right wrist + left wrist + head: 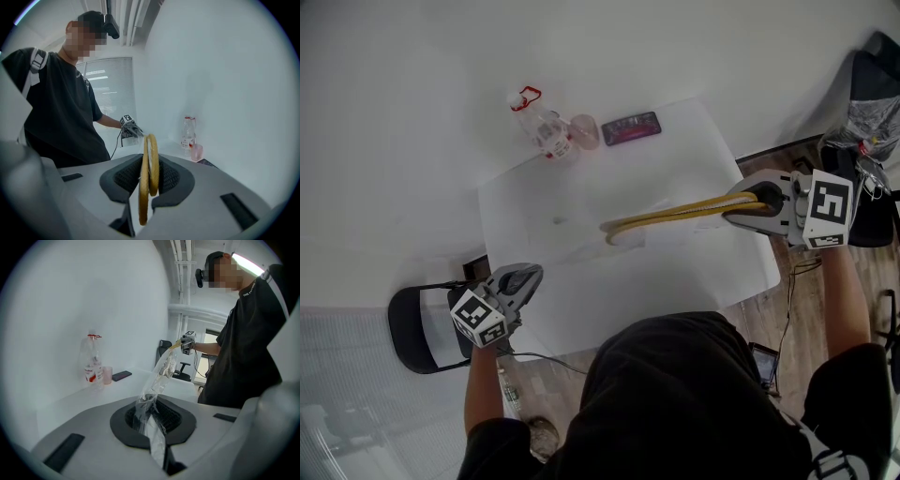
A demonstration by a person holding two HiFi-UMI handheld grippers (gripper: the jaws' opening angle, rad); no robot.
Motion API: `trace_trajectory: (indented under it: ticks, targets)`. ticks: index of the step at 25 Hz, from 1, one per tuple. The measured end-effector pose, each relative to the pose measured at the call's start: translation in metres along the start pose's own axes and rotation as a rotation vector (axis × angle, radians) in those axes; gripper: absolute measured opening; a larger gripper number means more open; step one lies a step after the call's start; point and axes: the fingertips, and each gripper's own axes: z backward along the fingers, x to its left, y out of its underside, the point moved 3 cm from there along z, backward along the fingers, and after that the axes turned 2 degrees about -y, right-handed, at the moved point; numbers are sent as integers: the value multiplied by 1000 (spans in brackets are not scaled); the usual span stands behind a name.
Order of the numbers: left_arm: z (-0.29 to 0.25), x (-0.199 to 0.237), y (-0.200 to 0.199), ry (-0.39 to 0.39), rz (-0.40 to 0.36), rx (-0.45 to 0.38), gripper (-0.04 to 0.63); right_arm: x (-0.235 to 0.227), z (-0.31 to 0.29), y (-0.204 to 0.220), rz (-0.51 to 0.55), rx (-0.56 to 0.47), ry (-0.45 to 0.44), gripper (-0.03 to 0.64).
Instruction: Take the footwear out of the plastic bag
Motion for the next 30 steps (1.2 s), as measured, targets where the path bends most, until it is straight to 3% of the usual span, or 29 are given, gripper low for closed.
trace_trajectory:
  ticks: [5, 15, 30]
  targets:
    - [6, 8, -1, -17, 18, 1, 25, -6, 10, 6, -18, 2, 40, 74]
    - [13, 19, -7, -79, 90, -80, 23, -22, 36, 20, -45, -33, 185, 74]
    - [16, 31, -39, -267, 112, -249, 23, -30, 69, 20, -95, -263, 473, 74]
